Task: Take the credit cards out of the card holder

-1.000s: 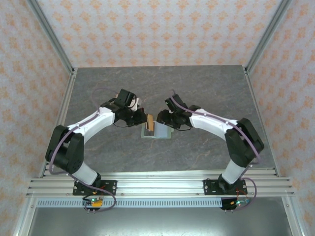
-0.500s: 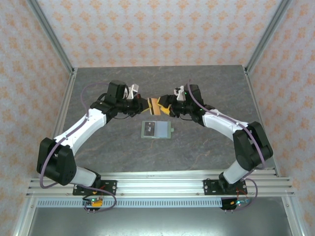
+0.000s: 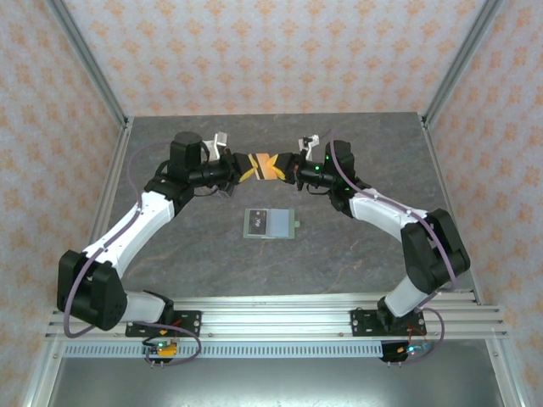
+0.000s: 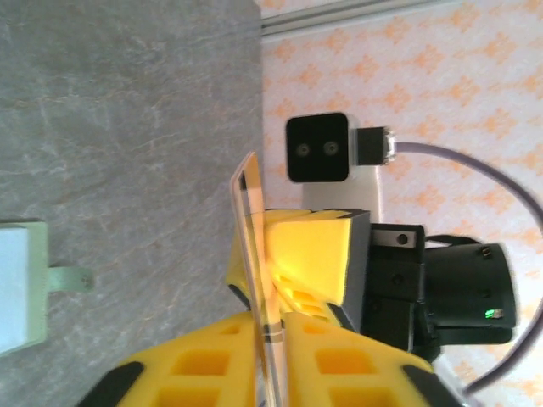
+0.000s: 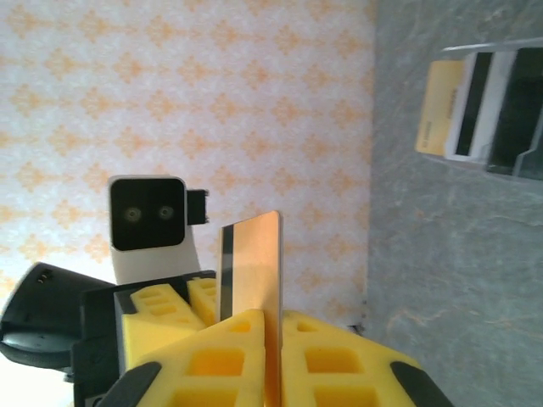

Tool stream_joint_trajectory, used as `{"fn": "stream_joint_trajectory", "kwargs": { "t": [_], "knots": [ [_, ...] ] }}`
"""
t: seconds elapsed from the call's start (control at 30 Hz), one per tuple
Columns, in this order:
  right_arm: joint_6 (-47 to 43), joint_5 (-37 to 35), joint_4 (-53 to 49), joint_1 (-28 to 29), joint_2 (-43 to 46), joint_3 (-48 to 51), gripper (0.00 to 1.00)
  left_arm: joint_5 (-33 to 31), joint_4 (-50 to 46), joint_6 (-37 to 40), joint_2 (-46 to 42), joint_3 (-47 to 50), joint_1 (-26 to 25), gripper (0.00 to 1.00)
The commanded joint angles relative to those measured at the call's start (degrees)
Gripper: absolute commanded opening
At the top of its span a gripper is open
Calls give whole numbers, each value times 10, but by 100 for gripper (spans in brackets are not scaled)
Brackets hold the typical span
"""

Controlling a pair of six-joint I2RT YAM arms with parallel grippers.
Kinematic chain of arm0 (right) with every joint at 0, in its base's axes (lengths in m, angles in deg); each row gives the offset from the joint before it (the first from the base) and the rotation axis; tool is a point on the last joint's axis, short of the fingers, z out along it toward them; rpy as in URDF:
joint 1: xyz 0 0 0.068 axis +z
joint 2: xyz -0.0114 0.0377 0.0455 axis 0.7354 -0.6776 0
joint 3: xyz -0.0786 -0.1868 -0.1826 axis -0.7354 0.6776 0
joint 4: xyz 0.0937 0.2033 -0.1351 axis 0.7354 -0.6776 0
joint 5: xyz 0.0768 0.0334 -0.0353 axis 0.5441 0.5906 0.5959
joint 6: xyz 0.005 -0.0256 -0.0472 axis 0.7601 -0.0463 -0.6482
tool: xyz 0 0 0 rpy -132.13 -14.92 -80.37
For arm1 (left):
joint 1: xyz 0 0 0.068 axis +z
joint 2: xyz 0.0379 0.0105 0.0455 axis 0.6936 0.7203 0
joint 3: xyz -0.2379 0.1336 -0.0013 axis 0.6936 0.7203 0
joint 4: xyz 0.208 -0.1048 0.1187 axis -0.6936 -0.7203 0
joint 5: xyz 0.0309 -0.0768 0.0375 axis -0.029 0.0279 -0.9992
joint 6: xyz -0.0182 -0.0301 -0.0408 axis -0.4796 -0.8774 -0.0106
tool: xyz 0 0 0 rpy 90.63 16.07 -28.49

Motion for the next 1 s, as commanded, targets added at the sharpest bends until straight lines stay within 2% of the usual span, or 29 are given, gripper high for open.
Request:
{"fn": "stream_joint_trajectory", "kwargs": {
  "t": [0.0,0.1,0.27,0.43,0.6,0.73,0.83,0.97],
  "knots": [
    [46,-20,60,7,18,20,10,-5,100,-60,-32,18,-12,25],
    [46,-53,43,12,36,23,10,-33,106,-75,-44,27,-29,32],
    [36,-88,15,16,48,23,10,-73,104,-84,-57,31,-50,31],
    [36,-98,11,17,47,24,10,-96,115,-92,-70,38,-50,24],
    [31,-95,6,18,41,19,11,-94,113,-90,-57,31,-50,8],
    [13,-96,-20,18,45,16,14,-93,91,-70,-43,20,-49,3],
    [-22,-106,-82,17,51,6,25,-96,33,-31,-30,2,-45,2],
    [-100,-150,-228,17,65,-19,56,-119,-94,63,-14,-30,-28,1]
  ]
}}
